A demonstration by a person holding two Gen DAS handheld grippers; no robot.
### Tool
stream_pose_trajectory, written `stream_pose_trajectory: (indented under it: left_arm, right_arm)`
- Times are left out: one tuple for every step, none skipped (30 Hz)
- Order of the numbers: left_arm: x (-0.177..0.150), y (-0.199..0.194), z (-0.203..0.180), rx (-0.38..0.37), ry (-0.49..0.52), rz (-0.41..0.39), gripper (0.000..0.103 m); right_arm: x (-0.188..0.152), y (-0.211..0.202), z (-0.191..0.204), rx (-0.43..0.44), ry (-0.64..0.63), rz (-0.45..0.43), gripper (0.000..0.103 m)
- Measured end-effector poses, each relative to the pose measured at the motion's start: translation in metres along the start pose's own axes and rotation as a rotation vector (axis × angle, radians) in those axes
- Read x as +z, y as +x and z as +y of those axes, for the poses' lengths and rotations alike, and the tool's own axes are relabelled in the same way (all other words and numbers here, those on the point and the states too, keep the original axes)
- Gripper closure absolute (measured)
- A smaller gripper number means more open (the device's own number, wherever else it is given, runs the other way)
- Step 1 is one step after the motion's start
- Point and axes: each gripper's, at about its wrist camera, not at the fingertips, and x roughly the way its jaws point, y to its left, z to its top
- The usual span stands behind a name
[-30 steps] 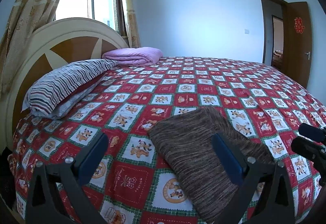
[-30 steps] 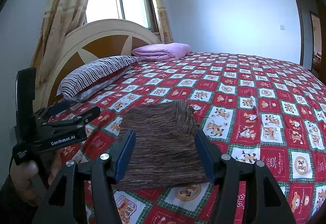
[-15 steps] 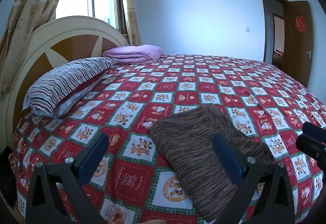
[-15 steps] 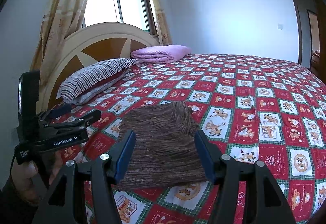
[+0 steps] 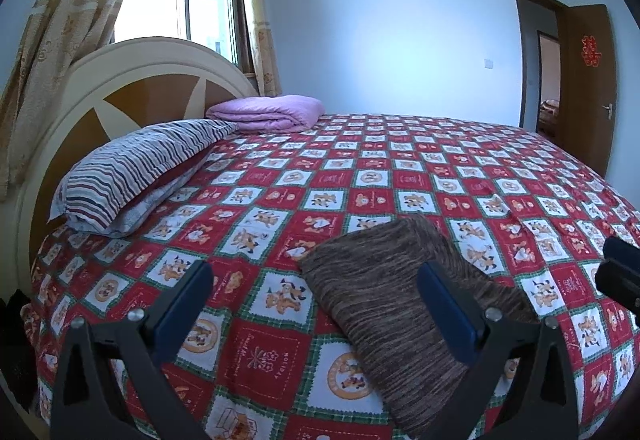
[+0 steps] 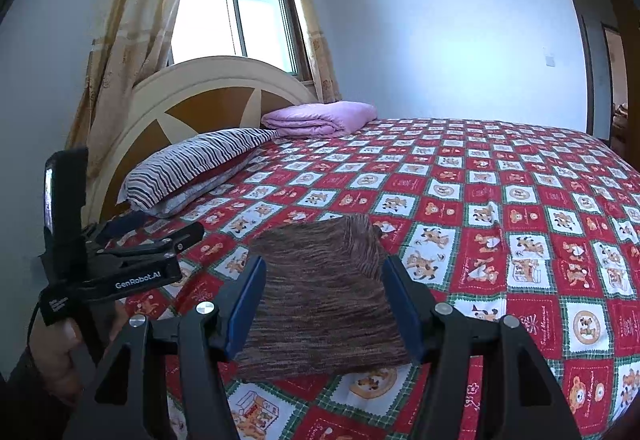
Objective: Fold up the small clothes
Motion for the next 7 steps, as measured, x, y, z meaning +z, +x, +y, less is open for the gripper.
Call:
stream_pose_trajectory:
  left_arm:
    - [-0.0005, -0.0003, -0.0002, 0.0, 0.003, -0.003, 0.0]
    - [-0.0001, -0.0002, -0.0004, 0.004, 0.005, -0.004, 0.0]
    - [-0.0004, -0.001, -0.0008, 0.012, 0.014, -0.015, 0.0]
    - [-0.0004, -0.0016, -0.0011, 0.013, 0.02, -0.024, 0.0]
    - [-0.0001, -0.0014, -0.0018, 0.011, 0.024, -0.028, 0.0]
    - [0.0001, -0.001, -0.0024, 0.011, 0.028, -0.028, 0.0]
    - [0.0005, -0.0001, -0.0022, 0.008, 0.027, -0.025, 0.0]
  right_arm:
    - [-0.0003, 0.0003, 0.0004, 0.0, -0.001, 0.001, 0.041]
    - [-0.0008, 0.001, 0.0009, 0.001, -0.003, 0.004, 0.041]
    - [-0.0013, 0.0017, 0.0008, 0.0, -0.002, 0.008, 0.041]
    - [-0.0021, 0.001, -0.0006, 0.0, -0.001, 0.009, 0.041]
    - [-0.0023, 0.0014, -0.0014, -0.001, 0.001, 0.011, 0.041]
    - [-0.0022, 0.0022, -0.0025, -0.001, 0.003, 0.014, 0.041]
    - [-0.0024, 0.0025, -0.0029, -0.003, 0.004, 0.016, 0.041]
